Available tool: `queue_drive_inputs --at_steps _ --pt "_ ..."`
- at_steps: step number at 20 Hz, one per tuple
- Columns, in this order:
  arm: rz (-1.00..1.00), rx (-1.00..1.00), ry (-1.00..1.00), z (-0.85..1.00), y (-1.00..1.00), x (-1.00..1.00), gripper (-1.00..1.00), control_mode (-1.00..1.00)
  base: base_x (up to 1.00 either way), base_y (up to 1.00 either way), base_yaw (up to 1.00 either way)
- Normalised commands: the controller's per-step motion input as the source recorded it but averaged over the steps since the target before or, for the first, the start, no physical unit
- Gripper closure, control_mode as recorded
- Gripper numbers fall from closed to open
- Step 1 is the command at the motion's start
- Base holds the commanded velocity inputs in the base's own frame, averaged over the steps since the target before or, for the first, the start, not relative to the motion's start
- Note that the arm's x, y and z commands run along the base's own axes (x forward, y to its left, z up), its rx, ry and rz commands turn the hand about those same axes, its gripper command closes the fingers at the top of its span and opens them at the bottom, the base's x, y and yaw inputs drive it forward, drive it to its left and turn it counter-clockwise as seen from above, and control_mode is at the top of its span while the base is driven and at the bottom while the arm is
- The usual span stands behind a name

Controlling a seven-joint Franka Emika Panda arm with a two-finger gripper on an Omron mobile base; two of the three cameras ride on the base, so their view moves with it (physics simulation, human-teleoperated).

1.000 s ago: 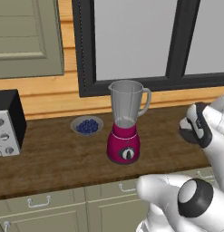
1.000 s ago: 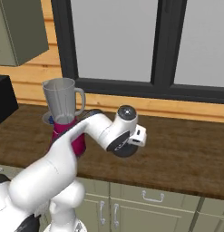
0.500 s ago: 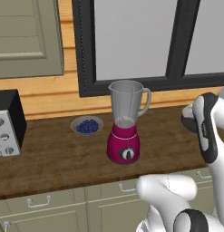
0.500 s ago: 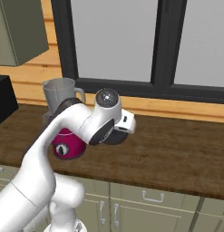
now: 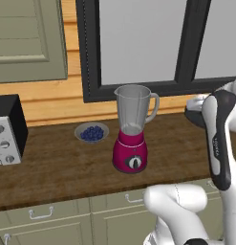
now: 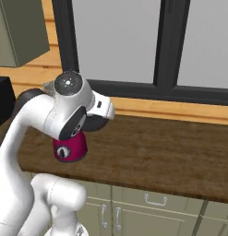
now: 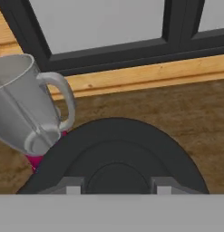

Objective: Close the lid blender by securely placing the lid on top.

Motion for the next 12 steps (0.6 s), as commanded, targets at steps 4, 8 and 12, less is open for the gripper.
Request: queue_drive_inputs --at_steps 4,8,12 --pt "0.0 0.0 -0.07 0.75 0.78 -0.04 1.0 -1.0 0.0 0.0 0.0" --pt "0.0 0.01 -0.03 0.82 0.8 0.0 1.0 -1.0 0.0 0.0 0.0" --pt "0.0 0.0 0.0 0.62 0.76 0.14 1.0 -1.0 0.0 0.0 0.0"
